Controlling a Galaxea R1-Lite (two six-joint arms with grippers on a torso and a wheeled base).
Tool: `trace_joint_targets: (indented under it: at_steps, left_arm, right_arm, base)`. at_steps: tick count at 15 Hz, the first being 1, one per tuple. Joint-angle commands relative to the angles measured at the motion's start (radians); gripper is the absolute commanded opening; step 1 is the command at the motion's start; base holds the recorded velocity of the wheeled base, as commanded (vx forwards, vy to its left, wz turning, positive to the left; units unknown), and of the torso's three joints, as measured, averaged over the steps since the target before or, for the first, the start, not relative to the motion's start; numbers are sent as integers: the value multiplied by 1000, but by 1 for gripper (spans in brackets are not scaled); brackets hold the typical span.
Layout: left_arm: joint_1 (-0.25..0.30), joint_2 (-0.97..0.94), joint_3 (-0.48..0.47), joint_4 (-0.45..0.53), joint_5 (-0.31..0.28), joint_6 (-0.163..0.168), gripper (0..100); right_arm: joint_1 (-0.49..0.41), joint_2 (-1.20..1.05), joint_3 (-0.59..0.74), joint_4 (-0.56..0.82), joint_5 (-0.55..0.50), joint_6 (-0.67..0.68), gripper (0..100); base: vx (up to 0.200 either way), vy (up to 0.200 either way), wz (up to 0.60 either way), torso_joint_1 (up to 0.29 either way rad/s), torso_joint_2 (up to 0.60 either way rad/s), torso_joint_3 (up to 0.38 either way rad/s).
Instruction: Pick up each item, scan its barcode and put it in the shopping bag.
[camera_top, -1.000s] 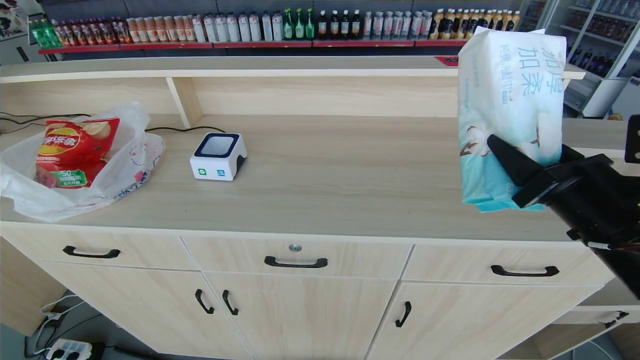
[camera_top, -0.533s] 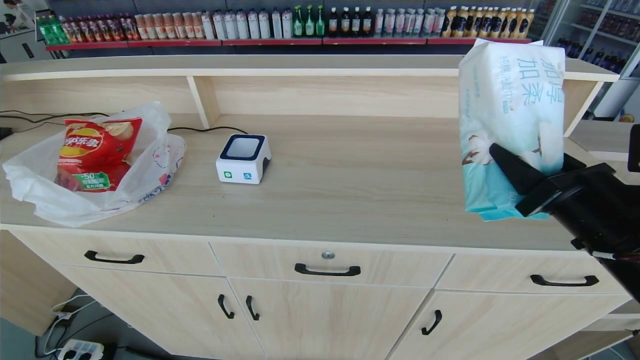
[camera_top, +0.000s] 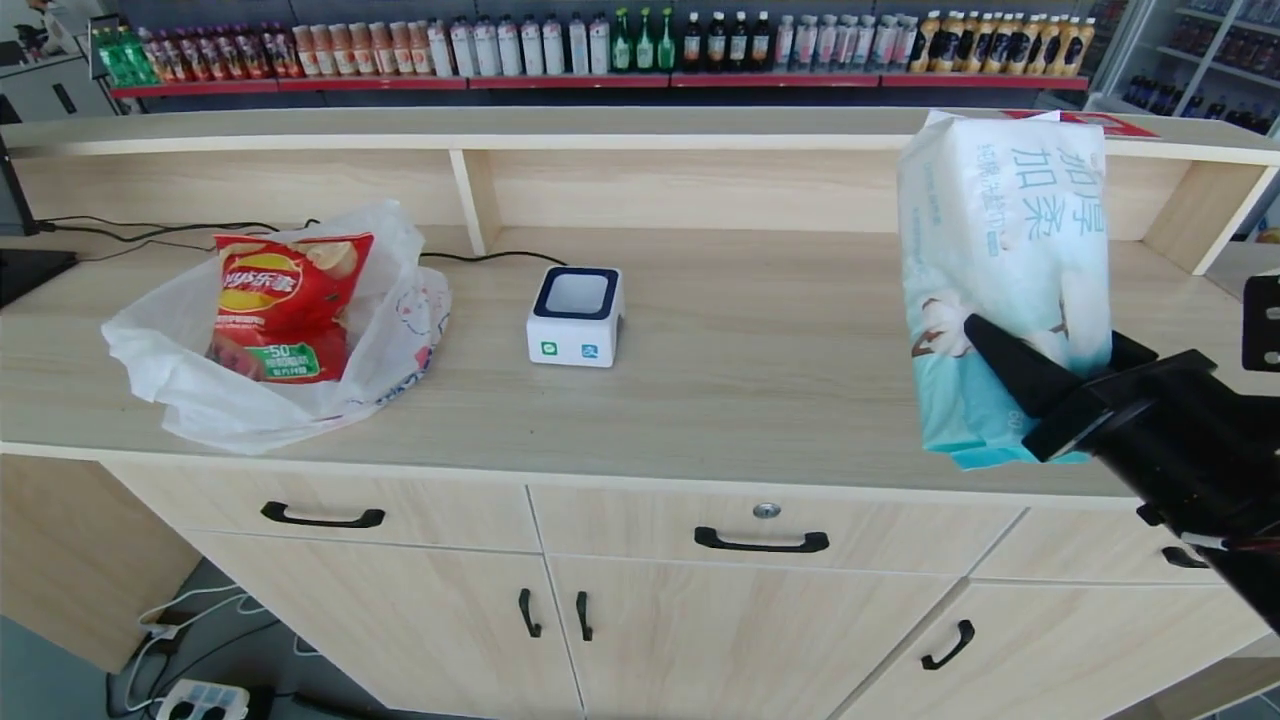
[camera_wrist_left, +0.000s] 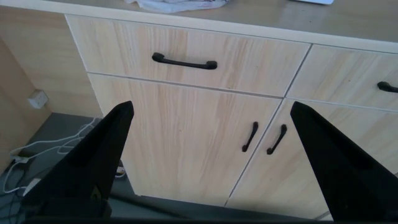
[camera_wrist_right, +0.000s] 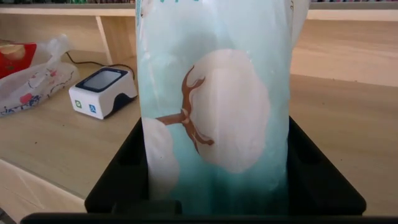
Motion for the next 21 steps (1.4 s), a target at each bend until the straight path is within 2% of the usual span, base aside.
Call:
trace_joint_targets:
  at_steps: [1,9,21]
  left_arm:
    - [1,0,0,0,0,0,100]
    - [1,0,0,0,2,0,100]
    - [-1,0,0,0,0,1,100]
  right_arm:
    - [15,-4,7,1,1,1,0]
    - [17,-74,74,1,1,1,0]
    - [40,-71,91,1,4,1,0]
  base:
    - [0,200,0,2,-2,7]
    - [0,200,0,2,3,4]
    - [0,200,0,3,1,3]
